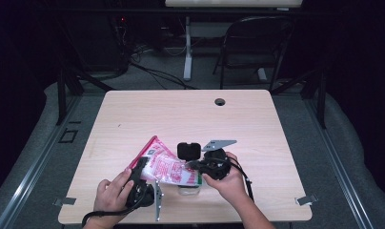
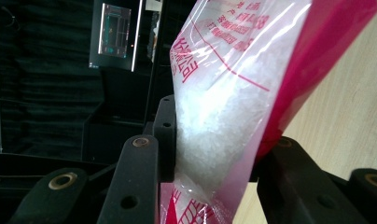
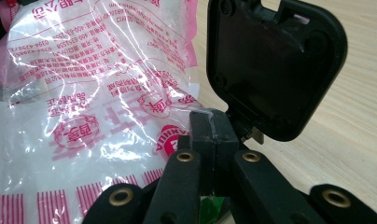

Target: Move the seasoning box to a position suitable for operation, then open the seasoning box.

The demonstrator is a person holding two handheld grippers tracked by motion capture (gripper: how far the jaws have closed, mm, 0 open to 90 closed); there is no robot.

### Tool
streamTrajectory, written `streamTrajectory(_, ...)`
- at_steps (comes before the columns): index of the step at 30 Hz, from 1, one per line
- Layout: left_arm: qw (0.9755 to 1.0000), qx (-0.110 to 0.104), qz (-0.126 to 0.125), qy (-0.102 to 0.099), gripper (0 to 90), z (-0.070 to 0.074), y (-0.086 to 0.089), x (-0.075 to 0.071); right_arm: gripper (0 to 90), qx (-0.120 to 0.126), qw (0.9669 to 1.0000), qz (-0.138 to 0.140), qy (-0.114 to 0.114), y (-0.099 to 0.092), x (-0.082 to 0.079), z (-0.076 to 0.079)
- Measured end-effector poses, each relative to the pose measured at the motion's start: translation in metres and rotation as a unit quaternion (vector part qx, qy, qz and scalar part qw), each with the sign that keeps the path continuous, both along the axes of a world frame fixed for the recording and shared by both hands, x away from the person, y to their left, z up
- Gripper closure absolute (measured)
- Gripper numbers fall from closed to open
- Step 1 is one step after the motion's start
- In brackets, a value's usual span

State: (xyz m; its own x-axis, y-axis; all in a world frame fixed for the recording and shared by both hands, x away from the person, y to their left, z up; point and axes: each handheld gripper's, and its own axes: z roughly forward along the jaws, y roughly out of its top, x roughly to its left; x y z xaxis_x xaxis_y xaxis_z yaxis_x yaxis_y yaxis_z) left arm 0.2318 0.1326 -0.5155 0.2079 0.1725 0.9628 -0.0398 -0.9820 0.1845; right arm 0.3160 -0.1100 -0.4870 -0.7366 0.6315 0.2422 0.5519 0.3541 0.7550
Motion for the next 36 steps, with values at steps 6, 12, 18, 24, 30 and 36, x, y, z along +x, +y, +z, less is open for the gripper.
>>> streamTrajectory(6, 0.9998, 0.019, -0.002, -0.005, 68.6, 0.002, -0.001, 0.0005, 90.0, 0.002, 1.0, -0.003, -0.002, -0.0003, 0.0012, -0.0008)
streamTrajectory(12, 0.9993, 0.035, -0.005, -0.008, 68.9, 0.0025, -0.001, -0.0003, 90.0, 0.0, 1.0, -0.002, 0.0, 0.0001, 0.0017, -0.0017)
streamTrajectory(18, 0.999, 0.041, -0.006, -0.015, 69.0, 0.0034, -0.0029, -0.0008, 90.0, 0.003, 1.0, -0.003, 0.001, -0.0004, 0.0016, -0.002)
streamTrajectory(24, 0.9987, 0.048, -0.006, -0.017, 69.3, 0.0049, -0.0044, -0.0016, 90.0, 0.002, 1.0, -0.006, 0.0, -0.0013, 0.0011, -0.0019)
streamTrajectory(30, 0.9981, 0.056, -0.008, -0.022, 69.6, 0.0054, -0.0043, -0.0035, 90.0, 0.003, 1.0, -0.004, -0.001, -0.001, 0.0007, -0.0018)
streamTrajectory(36, 0.9981, 0.056, -0.01, -0.023, 69.8, 0.0058, -0.004, -0.0037, 90.0, 0.004, 1.0, -0.005, -0.002, -0.0008, -0.0001, -0.0014)
